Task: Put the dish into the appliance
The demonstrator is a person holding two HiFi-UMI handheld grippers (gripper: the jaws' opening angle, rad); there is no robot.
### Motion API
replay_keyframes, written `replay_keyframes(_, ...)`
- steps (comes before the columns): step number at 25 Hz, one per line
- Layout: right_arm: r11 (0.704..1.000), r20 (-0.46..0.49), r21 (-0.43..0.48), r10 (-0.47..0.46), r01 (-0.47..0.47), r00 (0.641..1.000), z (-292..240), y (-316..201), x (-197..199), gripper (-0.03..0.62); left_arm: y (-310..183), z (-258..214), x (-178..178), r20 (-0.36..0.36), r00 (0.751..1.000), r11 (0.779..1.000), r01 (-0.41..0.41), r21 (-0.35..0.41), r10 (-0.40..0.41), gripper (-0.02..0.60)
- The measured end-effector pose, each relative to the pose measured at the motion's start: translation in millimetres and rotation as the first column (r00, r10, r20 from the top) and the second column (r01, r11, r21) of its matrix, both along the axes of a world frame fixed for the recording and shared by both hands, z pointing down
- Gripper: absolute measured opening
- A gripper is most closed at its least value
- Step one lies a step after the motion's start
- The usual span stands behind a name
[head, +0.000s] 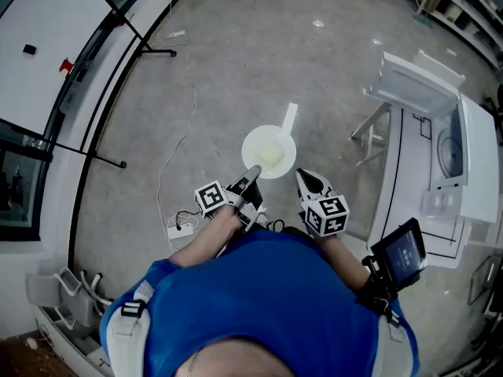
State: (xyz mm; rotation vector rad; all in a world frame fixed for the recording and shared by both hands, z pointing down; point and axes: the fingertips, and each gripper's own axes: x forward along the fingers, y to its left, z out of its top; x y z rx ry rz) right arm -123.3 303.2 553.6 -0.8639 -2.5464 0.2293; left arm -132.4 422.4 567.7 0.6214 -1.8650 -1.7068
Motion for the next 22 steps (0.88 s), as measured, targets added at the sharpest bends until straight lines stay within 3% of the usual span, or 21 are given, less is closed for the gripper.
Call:
replay_keyframes(11, 0.982, 0.007, -0.004, 0.191, -0.191, 0.982, 3, 8, -26, 0.002, 7, 5, -43, 0.004, 0.983, 0.983, -0.183, -0.006, 0.183, 0.018)
replay_keyframes(22, 0.947, 0.011, 0.007, 0.322, -0.322, 0.947, -1, -53, -54, 0.002, -65, 6, -83, -0.008, 0.944, 0.944, -0.331, -0.003, 0.331, 0.018)
